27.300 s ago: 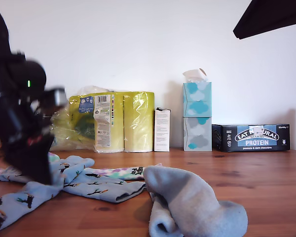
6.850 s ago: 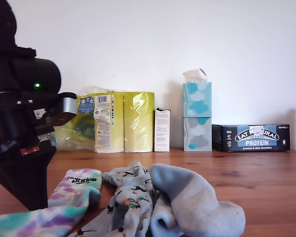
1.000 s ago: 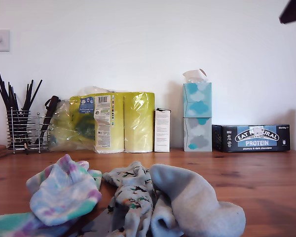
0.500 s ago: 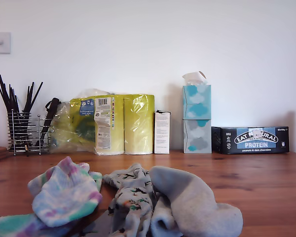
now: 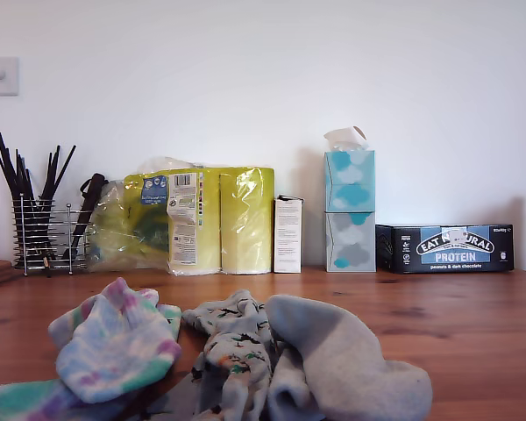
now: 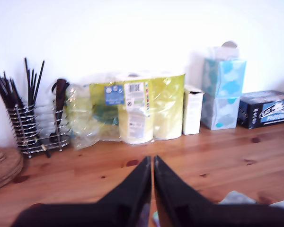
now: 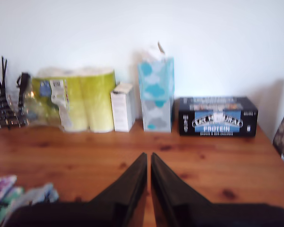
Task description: Pair up the socks based on colour and pattern, by placing each sock on top of its pair
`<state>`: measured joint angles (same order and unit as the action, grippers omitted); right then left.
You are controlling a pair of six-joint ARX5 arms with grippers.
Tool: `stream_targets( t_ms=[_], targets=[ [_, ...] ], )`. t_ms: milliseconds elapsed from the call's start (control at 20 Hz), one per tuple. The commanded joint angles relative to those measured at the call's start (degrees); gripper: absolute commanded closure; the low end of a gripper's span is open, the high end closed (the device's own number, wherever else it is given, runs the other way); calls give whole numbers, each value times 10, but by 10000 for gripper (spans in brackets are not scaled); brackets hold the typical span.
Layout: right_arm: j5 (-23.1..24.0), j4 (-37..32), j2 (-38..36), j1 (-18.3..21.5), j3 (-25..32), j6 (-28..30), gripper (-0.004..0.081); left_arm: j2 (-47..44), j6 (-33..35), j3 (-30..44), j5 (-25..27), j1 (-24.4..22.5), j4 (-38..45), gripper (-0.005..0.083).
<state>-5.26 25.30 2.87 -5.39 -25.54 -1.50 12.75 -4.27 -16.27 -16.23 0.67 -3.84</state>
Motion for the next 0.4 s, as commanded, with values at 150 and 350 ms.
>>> stream_targets(
  t_ms=[150,350],
  targets=[
    [-2,73,5,-2,3,0,781,2,-2,2,0,1,-29,792],
    [-2,88,6,-2,3,0,781,2,-2,2,1,1,-82,792]
  ],
)
